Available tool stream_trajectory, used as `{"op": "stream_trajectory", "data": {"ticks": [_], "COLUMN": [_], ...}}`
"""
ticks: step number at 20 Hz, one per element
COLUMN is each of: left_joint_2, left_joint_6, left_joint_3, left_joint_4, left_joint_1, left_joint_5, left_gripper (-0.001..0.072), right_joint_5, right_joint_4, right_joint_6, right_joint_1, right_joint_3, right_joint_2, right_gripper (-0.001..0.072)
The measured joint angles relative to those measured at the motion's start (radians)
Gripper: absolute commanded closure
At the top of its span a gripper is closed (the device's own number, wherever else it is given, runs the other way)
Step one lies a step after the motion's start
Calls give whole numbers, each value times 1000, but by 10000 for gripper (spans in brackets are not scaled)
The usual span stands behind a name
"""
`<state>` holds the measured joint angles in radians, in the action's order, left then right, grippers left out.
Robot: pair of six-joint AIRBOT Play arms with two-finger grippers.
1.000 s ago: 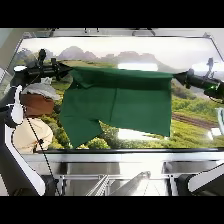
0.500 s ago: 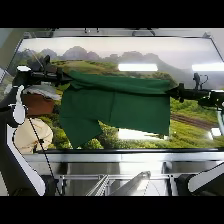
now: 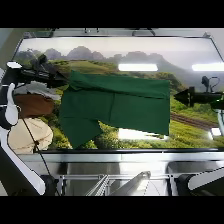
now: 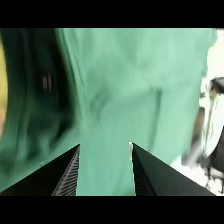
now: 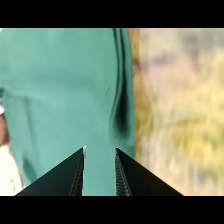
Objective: Fold the shirts.
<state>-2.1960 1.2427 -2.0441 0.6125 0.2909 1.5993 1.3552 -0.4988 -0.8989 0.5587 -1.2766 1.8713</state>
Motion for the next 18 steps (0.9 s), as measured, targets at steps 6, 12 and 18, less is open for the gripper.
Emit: {"op": "stream_trajectory", "data": {"ticks": [6, 12, 18], "left_joint_2": [269, 535, 675], "left_joint_6": [60, 67, 63], "left_joint_3": [309, 802, 1161], "left_joint_4": [198, 373, 415], "left_joint_1": [68, 87, 60], "left_joint_5": [126, 43, -221], "left_gripper": [368, 367, 366], "right_joint_5": [7, -112, -227], "right_joint_4": [-294, -254, -149], "right_joint_6": [-103, -123, -103], "right_joint_1": [51, -139, -294], "right_joint_3": [259, 459, 490], "right_joint_2": [-201, -255, -266], "right_gripper": [255, 562, 692]}}
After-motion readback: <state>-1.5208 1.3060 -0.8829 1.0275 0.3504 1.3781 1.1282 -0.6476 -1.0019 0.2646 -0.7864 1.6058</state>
